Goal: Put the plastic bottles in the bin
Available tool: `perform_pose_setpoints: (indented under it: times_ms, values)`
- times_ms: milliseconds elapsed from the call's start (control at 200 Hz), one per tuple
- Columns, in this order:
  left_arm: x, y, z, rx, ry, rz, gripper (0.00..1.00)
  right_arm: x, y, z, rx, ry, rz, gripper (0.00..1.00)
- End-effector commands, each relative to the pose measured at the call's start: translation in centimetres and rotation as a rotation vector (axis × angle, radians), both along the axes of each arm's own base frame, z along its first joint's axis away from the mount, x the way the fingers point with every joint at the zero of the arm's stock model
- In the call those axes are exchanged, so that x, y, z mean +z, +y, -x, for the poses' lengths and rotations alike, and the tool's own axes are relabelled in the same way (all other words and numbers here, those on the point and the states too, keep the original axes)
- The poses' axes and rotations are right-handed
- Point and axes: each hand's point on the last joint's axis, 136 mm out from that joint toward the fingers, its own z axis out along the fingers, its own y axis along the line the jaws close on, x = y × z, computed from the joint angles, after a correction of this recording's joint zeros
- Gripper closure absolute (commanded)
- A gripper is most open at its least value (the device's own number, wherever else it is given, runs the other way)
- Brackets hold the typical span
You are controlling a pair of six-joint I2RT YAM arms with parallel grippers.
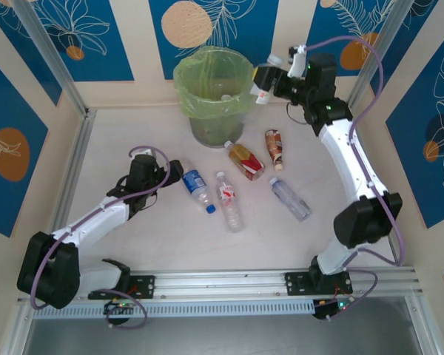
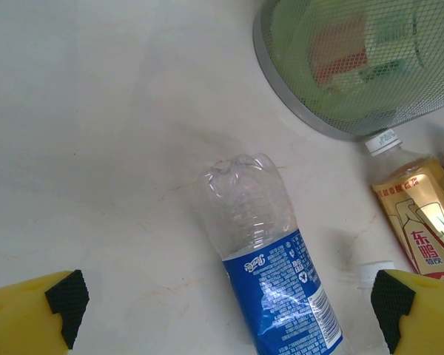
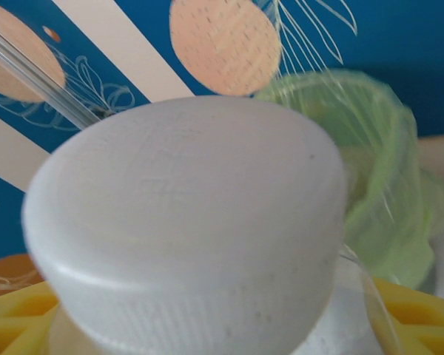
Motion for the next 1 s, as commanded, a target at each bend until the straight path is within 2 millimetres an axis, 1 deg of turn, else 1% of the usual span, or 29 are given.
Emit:
perform_pose_setpoints:
  times_ms: [0, 20, 35, 75, 90, 110, 120, 205, 220, 230, 245, 265, 295, 325, 385, 415, 535, 660, 995]
  values:
    - [0.5, 0.4, -0.2, 0.005, -0.013, 0.000, 0.00, 3.0, 1.0, -1.7, 0.046, -0.034, -0.082, 0.50]
    - [0.5, 0.4, -0.2, 0.005, -0.012, -0.001, 0.00, 3.2, 1.1, -2.4, 0.047, -0.036, -0.089, 0.50]
    - [0.5, 0.4, -0.1, 0.005, -0.013, -0.001, 0.00, 3.5, 1.2, -2.5, 0.047, -0.039, -0.092, 0.50]
    - [0.5, 0.5, -0.1, 0.008, -0.013, -0.001, 0.00, 3.5, 1.2, -3.7, 0.039, -0.032, -0.098, 0.50]
    - [0.5, 0.5, 0.0, 0.009, -0.011, -0.001, 0.00, 4.2, 1.2, -3.8, 0.036, -0.041, -0.104, 0.50]
    - [0.5, 0.5, 0.0, 0.010, -0.013, -0.002, 0.00, 4.3, 1.2, -4.5, 0.031, -0.040, -0.109, 0.50]
    - [0.5, 0.6, 0.1, 0.010, -0.011, -0.003, 0.00, 4.2, 1.3, -4.6, 0.031, -0.037, -0.110, 0.50]
    - [0.5, 0.8, 0.2, 0.019, -0.014, -0.008, 0.00, 5.6, 1.6, -6.1, 0.029, -0.060, -0.142, 0.50]
    - [0.5, 0.9, 0.3, 0.021, -0.015, -0.009, 0.00, 5.4, 1.7, -6.5, 0.029, -0.056, -0.147, 0.50]
    - [0.6, 0.9, 0.3, 0.021, -0.015, -0.010, 0.00, 5.7, 1.7, -6.6, 0.027, -0.063, -0.152, 0.50]
    - [0.5, 0.9, 0.3, 0.022, -0.014, -0.012, 0.00, 5.5, 1.8, -7.0, 0.027, -0.057, -0.156, 0.50]
    - [0.5, 1.0, 0.3, 0.026, -0.013, -0.014, 0.00, 5.9, 1.8, -7.3, 0.024, -0.067, -0.164, 0.50]
    - [0.5, 1.0, 0.4, 0.027, -0.012, -0.016, 0.00, 5.8, 1.9, -8.0, 0.018, -0.061, -0.178, 0.50]
    - [0.4, 1.1, 0.4, 0.029, -0.011, -0.017, 0.00, 6.2, 1.9, -8.5, 0.011, -0.070, -0.194, 0.50]
    - [0.5, 1.1, 0.4, 0.029, -0.010, -0.017, 0.00, 5.9, 2.0, -9.8, -0.005, -0.073, -0.208, 0.50]
    - [0.4, 1.1, 0.4, 0.028, -0.009, -0.018, 0.00, 6.1, 2.0, -10.1, -0.011, -0.083, -0.213, 0.50]
    - [0.3, 1.2, 0.5, 0.030, -0.005, -0.020, 0.00, 5.4, 1.5, -12.1, -0.075, -0.106, -0.224, 0.51]
    - [0.3, 1.3, 0.6, 0.032, -0.003, -0.023, 0.00, 4.0, 1.1, -13.8, -0.130, -0.107, -0.232, 0.51]
    - [0.2, 1.1, 0.4, 0.035, 0.003, -0.016, 0.00, 0.2, 1.3, -16.9, -0.190, -0.100, -0.236, 0.49]
